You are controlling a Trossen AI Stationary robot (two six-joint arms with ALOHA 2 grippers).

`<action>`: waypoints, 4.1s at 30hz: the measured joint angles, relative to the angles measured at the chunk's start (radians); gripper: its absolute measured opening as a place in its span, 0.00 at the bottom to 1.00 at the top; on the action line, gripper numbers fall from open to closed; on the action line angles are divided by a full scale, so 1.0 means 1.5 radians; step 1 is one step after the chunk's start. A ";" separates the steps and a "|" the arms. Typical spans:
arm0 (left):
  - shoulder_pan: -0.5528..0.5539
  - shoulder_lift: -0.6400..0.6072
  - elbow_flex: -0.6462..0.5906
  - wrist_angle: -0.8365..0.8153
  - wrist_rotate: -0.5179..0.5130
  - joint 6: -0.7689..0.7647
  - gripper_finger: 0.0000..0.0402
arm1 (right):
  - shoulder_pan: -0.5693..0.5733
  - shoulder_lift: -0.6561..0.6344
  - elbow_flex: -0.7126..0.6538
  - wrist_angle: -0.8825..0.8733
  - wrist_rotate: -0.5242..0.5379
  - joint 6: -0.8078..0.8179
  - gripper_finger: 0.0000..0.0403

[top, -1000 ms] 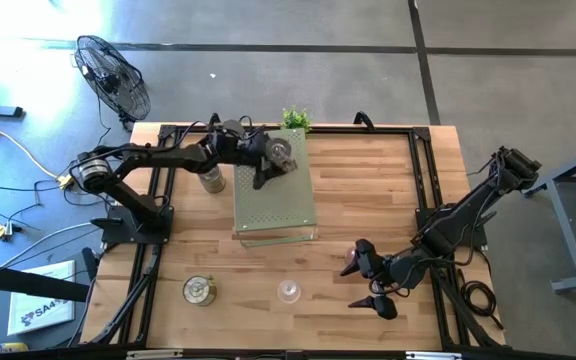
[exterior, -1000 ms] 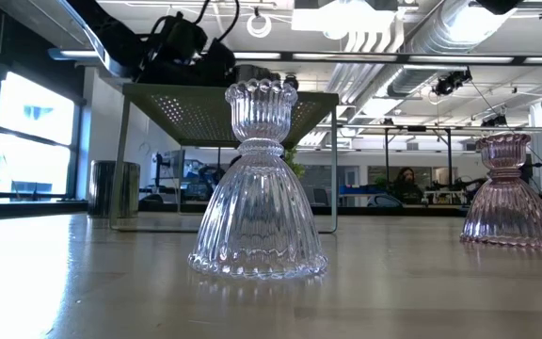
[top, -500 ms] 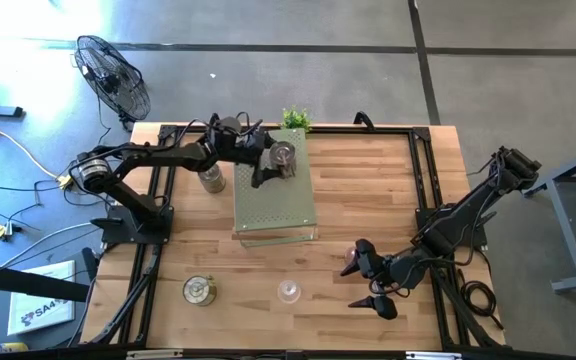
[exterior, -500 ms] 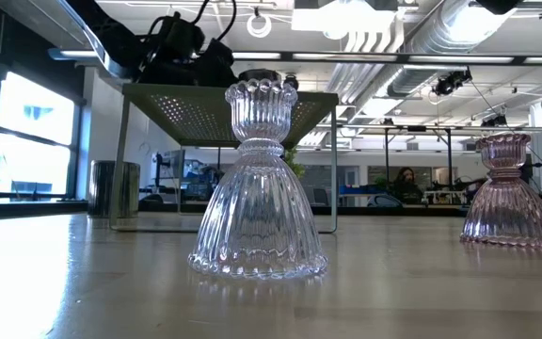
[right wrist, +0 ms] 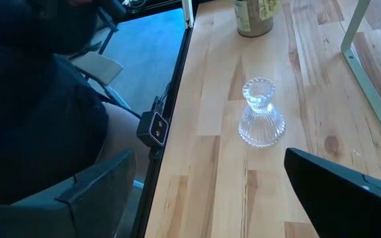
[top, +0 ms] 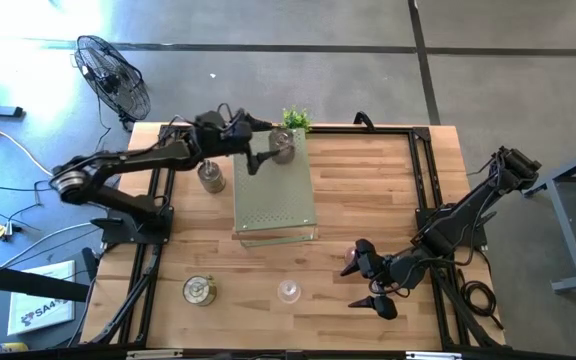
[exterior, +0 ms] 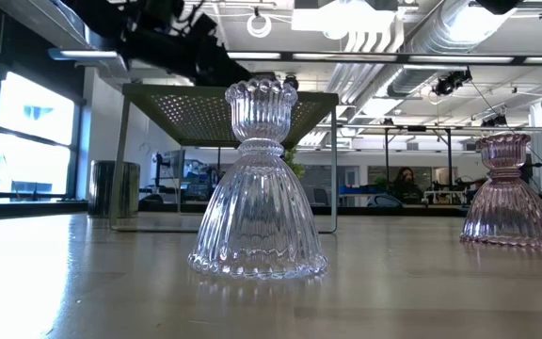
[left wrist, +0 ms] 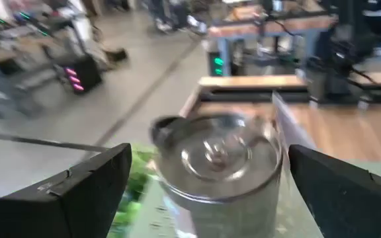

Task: Pick & Place candle stick holders
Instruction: Put the right brown scented candle on the shelf, then put the top pink candle holder on the shelf

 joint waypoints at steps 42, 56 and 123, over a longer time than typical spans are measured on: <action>-0.001 -0.616 -0.001 -0.706 0.386 -0.230 0.99 | -0.160 -0.028 0.052 -0.371 -0.059 0.459 0.95; 0.000 -0.616 -0.001 -0.833 0.296 -0.270 0.99 | -0.155 -0.007 0.051 -0.464 -0.073 0.623 0.95; 0.000 -0.616 -0.001 -0.894 0.185 -0.241 0.99 | -0.179 0.100 0.051 -0.420 -0.048 0.468 0.94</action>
